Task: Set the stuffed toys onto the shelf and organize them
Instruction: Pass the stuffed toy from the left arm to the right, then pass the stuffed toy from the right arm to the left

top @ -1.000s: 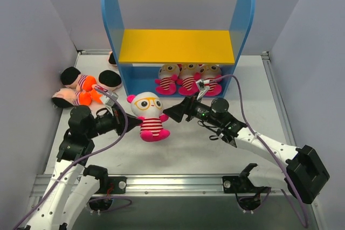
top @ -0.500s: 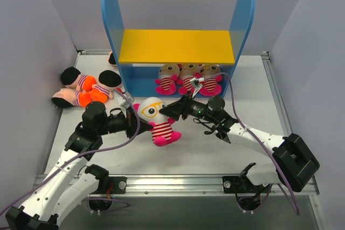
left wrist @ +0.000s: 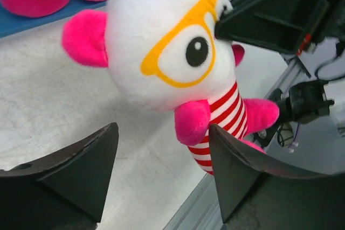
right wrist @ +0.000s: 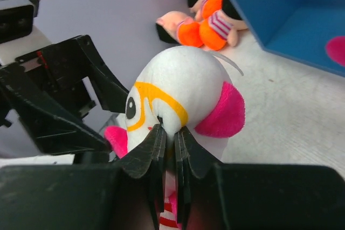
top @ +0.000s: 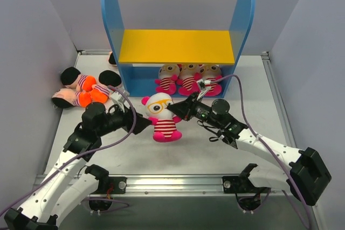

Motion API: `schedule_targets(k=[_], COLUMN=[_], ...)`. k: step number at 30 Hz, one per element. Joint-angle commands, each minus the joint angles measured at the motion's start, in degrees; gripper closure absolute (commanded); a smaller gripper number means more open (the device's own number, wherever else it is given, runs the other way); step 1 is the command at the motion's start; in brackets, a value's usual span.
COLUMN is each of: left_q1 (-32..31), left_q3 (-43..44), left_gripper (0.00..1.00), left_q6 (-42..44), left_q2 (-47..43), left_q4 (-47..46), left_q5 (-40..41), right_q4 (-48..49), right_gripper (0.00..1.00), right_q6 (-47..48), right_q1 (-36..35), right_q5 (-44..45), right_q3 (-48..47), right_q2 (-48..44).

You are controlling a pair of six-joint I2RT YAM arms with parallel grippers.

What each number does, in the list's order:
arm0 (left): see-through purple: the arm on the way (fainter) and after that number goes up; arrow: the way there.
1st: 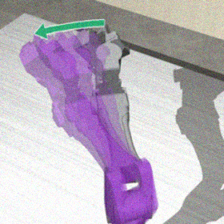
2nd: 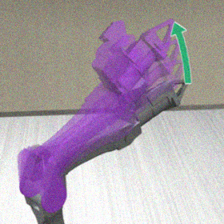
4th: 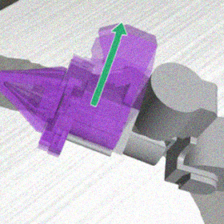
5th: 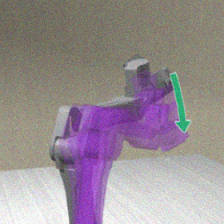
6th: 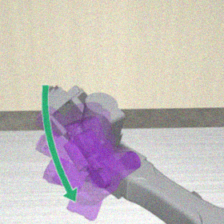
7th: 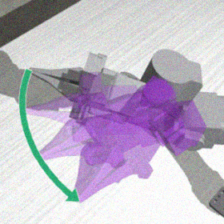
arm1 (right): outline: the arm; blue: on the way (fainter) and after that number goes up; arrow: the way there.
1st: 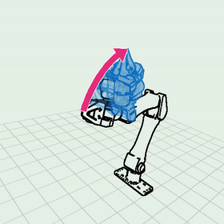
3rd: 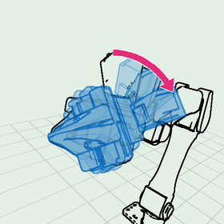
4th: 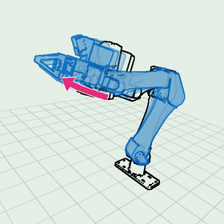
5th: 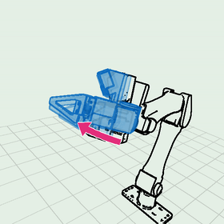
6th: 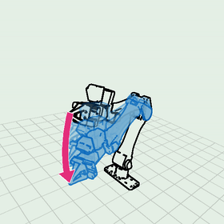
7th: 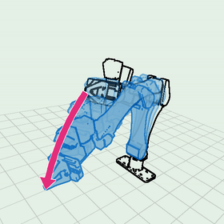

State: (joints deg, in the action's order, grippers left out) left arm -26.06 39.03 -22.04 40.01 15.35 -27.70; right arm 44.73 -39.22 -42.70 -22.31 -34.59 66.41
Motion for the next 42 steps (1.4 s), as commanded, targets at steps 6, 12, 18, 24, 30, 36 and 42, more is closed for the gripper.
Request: schedule_targets(k=[6,12,18,24,30,36,42], left_q1=[-3.99,-10.48,-17.43,-23.94,-27.37,-30.09,-32.03], left_q3=[5.54,3.69,2.9,2.63,3.6,3.07,3.25], left_gripper=[0.16,0.13,0.13,0.14,0.17,0.23,0.4], left_q6=[-12.05,-18.73,-19.18,-17.51,-17.33,-18.65,-19.09], left_q2=[-1.86,-2.3,0.33,7.52,12.63,16.06,19.05], left_q4=[6.79,7.32,6.45,3.73,-1.1,-5.42,-6.39], left_q5=[15.83,23.02,31.38,40.35,41.67,43.78,44.75], right_q4=[-7.38,-8.25,-9.93,-9.84,-10.1,-9.66,-9.22], right_gripper=[1.0,1.0,1.0,1.0,1.0,1.0,1.0], right_q6=[5.12,2.57,1.61,1.34,0.81,0.29,-0.24], right_q1=[-7.31,-9.86,-10.92,-11.44,-11.62,-11.97,-12.06], right_q5=[28.18,41.54,46.38,47.53,47.88,48.06,48.32], right_q3=[0.31,2.51,1.45,0.93,0.93,1.28,1.54], right_q2=[-5.77,-6.56,-5.15,-4.71,-4.27,-3.84,-3.66])
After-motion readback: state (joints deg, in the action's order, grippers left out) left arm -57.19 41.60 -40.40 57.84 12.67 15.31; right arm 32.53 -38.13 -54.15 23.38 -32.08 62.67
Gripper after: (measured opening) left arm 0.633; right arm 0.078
